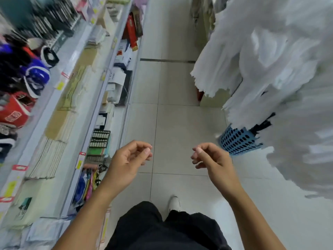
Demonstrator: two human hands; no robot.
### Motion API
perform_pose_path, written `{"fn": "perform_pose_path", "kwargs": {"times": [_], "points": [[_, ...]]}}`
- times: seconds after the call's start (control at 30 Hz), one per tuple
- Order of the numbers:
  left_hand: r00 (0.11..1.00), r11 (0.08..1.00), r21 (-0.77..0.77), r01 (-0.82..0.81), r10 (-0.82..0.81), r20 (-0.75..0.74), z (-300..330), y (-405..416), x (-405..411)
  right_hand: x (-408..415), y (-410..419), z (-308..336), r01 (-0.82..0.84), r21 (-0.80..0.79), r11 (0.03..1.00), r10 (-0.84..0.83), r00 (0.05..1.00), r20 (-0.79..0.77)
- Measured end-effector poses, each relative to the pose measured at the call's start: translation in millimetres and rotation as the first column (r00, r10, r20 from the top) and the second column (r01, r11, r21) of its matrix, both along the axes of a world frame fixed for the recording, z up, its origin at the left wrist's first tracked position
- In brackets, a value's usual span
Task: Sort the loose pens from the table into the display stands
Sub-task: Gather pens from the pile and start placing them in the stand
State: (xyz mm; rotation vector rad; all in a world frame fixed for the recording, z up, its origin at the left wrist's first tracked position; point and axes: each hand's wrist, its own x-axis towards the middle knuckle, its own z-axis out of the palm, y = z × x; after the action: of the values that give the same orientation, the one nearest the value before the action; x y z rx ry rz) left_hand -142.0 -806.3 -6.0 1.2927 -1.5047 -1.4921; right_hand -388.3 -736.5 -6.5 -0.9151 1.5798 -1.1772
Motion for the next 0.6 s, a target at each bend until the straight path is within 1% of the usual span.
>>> {"fn": "perform_pose_path", "kwargs": {"times": [0.13, 0.2, 0.3, 0.37, 0.43, 0.53, 0.6], "points": [[0.992, 0.992, -0.014, -0.127, 0.127, 0.020, 2.7, -99.9, 7.9, -7.5, -129.0, 8.8, -0.094, -0.025, 0.995, 0.094, 0.996, -0.007], [0.988, 0.988, -0.017, -0.156, 0.157, 0.016, -5.4, -155.8, 9.8, -7.6, -194.2, 6.0, -0.142, -0.025, 0.990, 0.141, 0.990, -0.019], [0.986, 0.986, -0.014, -0.166, 0.166, -0.004, -20.2, -243.7, 5.6, -7.4, -284.4, -3.6, -0.171, -0.023, 0.985, 0.170, 0.985, -0.039], [0.989, 0.989, -0.018, -0.146, 0.146, -0.008, -23.0, -309.4, -2.9, -10.5, -341.3, -6.1, -0.163, -0.018, 0.987, 0.161, 0.986, -0.052], [0.994, 0.994, -0.013, -0.108, 0.108, -0.007, -18.4, -379.3, -16.3, -20.0, -393.8, -3.2, -0.115, 0.003, 0.993, 0.115, 0.992, -0.052], [1.000, 0.999, -0.031, 0.018, -0.019, -0.014, -2.0, -480.1, -48.0, -43.1, -460.3, 4.7, -0.030, 0.003, 1.000, 0.030, 0.998, -0.050], [0.994, 0.993, -0.045, 0.109, -0.108, 0.022, 5.5, -541.8, -77.3, -64.1, -499.9, 6.8, 0.038, 0.006, 0.999, -0.038, 0.997, -0.070]]}}
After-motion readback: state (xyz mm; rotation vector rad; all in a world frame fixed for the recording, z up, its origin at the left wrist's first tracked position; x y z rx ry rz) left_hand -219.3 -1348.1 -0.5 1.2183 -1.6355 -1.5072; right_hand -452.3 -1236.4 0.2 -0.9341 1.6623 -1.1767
